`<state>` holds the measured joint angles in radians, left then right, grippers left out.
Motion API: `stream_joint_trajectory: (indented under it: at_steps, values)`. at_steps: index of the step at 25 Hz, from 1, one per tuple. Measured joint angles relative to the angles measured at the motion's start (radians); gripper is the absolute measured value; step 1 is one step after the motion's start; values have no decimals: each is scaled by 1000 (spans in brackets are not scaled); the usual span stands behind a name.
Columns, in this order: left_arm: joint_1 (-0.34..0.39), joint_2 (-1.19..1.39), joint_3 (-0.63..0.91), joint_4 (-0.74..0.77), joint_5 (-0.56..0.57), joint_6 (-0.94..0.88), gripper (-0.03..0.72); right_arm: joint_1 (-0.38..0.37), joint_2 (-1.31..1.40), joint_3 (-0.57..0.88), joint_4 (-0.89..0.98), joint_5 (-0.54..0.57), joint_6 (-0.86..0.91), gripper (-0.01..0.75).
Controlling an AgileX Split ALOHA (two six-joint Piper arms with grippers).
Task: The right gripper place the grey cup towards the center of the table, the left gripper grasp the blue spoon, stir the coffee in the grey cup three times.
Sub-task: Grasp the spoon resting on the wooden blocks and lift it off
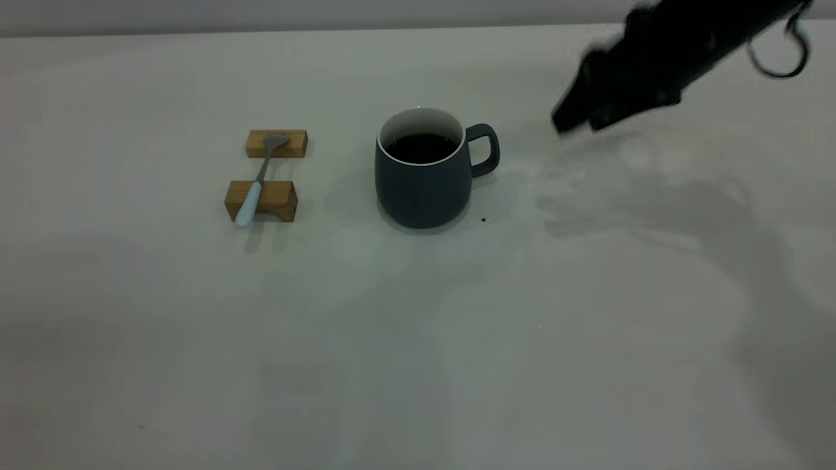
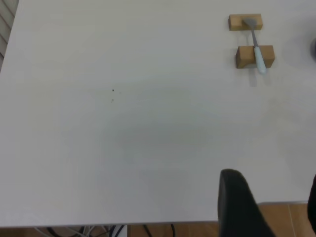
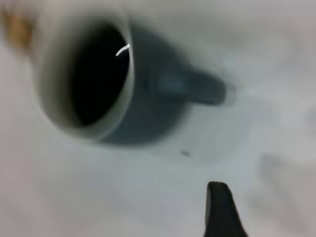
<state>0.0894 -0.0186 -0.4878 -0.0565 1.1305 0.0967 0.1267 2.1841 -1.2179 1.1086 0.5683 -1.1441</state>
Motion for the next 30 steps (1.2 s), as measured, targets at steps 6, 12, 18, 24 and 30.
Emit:
stream_joint_trajectory:
  at_steps: [6, 12, 18, 24, 30]
  values:
    - [0, 0, 0, 0, 0, 0, 423, 27, -332, 26, -627, 255, 661, 497]
    - [0, 0, 0, 0, 0, 0, 423, 44, -808, 227, -1094, 352, 1164, 497]
    - [0, 0, 0, 0, 0, 0, 423, 11, -1249, 508, -1171, 475, 1222, 497]
    - [0, 0, 0, 0, 0, 0, 423, -31, -1618, 688, -1215, 528, 1237, 497]
    - [0, 0, 0, 0, 0, 0, 423, -32, -1869, 740, -1221, 545, 1273, 497]
